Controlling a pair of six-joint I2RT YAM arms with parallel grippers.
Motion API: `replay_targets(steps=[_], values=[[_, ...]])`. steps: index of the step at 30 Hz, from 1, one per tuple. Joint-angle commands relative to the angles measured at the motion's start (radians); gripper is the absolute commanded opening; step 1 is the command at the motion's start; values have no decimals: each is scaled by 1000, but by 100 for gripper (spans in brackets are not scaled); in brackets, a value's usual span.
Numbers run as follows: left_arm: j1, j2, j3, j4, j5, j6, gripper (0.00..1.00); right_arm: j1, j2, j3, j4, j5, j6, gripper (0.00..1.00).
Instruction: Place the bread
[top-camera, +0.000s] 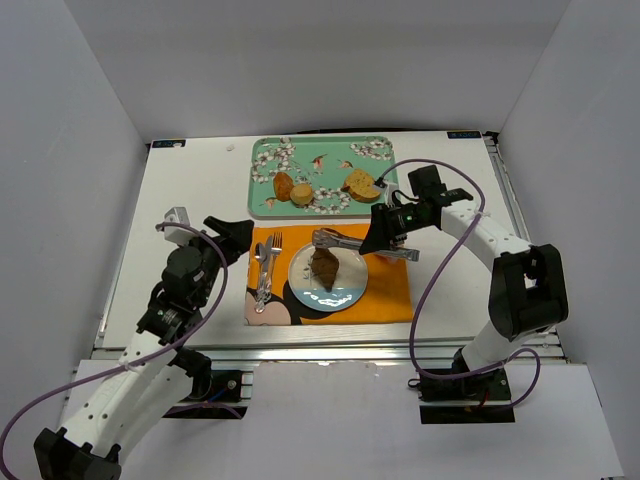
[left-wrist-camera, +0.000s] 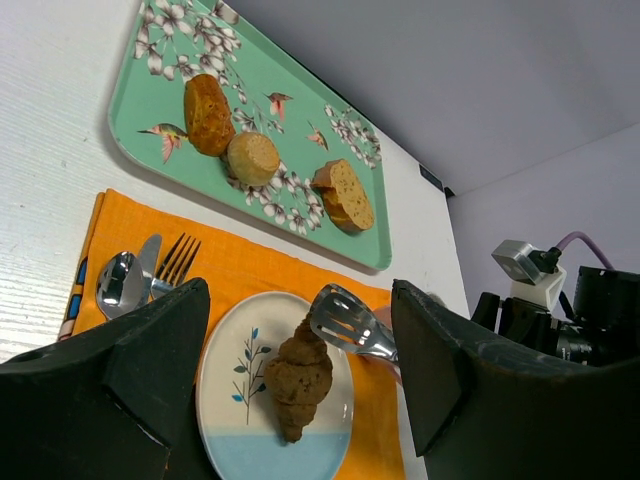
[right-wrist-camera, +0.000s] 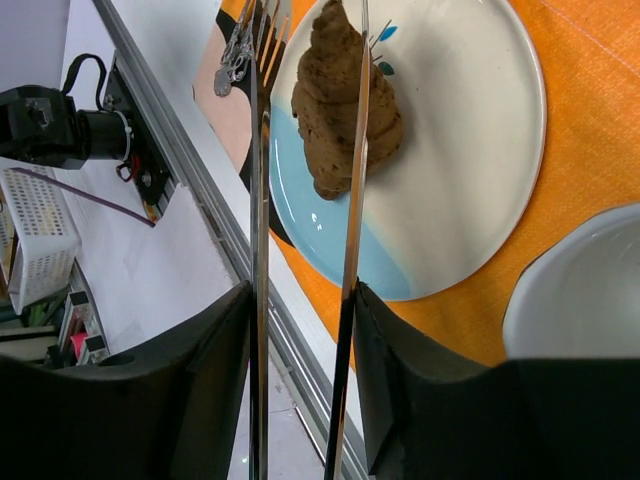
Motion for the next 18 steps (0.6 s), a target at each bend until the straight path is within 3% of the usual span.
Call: replay_targets(steps=[1,18], values=[[6,-16,-8,-13,-19,-4,82,5,-3,39,28,-13,2,48],[6,-19,6,-22,-22,-1,82,7,42,148,120,71,74,49]])
